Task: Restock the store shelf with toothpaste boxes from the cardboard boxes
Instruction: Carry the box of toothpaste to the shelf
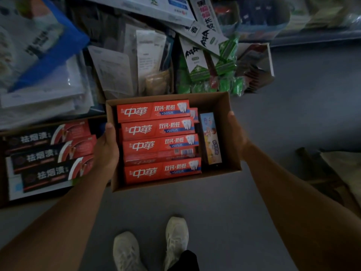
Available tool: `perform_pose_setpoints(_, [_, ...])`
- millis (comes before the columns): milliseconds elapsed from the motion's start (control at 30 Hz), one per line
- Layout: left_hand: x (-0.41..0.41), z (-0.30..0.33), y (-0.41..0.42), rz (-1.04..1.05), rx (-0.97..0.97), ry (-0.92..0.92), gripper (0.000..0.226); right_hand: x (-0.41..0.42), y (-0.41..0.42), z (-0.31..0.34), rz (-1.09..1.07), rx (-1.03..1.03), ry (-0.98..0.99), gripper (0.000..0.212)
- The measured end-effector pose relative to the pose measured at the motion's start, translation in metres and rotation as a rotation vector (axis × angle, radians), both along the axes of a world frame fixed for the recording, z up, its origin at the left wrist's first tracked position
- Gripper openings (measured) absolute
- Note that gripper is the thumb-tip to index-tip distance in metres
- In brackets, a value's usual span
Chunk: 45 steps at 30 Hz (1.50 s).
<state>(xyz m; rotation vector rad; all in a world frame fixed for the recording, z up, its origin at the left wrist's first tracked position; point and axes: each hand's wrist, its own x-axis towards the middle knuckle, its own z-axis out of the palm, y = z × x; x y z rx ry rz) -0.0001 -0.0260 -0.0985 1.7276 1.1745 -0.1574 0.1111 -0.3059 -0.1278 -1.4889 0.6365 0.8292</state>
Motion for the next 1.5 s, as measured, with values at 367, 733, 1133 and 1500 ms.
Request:
perform_pose_setpoints(367, [0.01,0.064,-0.027,-0.119,0.08,-0.046,0.057,-0.01,-0.02,0.09,-0.024,-0.189,-0.17,0.035])
perform_pose_setpoints(733, [0.06,0.28,-0.057,-0.407,0.157,-0.112,0.064,-0.055,-0.081,0.314,-0.378,-0.002,-0.145,0.067])
perform_pose_setpoints(1133, [0.074,0.495,-0.172,-1.039,0.244,-0.351,0.068,-0.217,-0.14,0.519,-0.984,-0.072,-0.284,0.06])
perform_pose_setpoints(1500, [-0.086,0.579,-0.372,-1.641,0.035,-0.493,0.066,-0.492,-0.209,0.598,-1.47,-0.428,-0.232,0.059])
